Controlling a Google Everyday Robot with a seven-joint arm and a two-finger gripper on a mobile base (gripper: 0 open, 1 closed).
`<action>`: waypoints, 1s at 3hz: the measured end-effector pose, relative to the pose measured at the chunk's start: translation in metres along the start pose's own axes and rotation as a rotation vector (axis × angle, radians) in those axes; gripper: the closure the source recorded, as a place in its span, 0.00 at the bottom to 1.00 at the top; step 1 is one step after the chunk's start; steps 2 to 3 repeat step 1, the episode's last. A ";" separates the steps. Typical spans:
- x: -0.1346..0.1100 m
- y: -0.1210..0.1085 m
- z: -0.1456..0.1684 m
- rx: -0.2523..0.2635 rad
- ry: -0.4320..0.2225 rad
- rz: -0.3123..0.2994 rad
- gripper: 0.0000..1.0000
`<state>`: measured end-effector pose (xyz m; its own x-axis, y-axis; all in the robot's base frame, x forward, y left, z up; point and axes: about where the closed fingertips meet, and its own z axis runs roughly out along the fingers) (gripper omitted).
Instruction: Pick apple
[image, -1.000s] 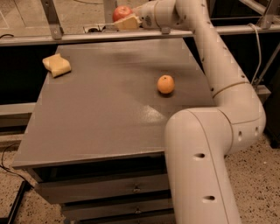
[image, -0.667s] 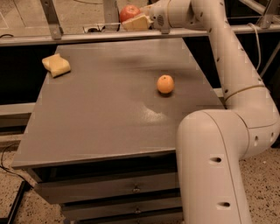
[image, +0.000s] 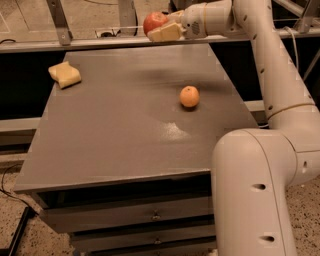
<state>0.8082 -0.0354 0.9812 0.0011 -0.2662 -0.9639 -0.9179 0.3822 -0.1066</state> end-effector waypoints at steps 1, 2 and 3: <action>0.000 0.000 0.000 0.000 0.000 0.000 1.00; 0.000 0.000 0.000 0.000 0.000 0.000 1.00; 0.000 0.000 0.000 0.000 0.000 0.000 1.00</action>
Offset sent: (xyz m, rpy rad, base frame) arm 0.0000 0.0000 0.0000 0.0000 0.0000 0.0000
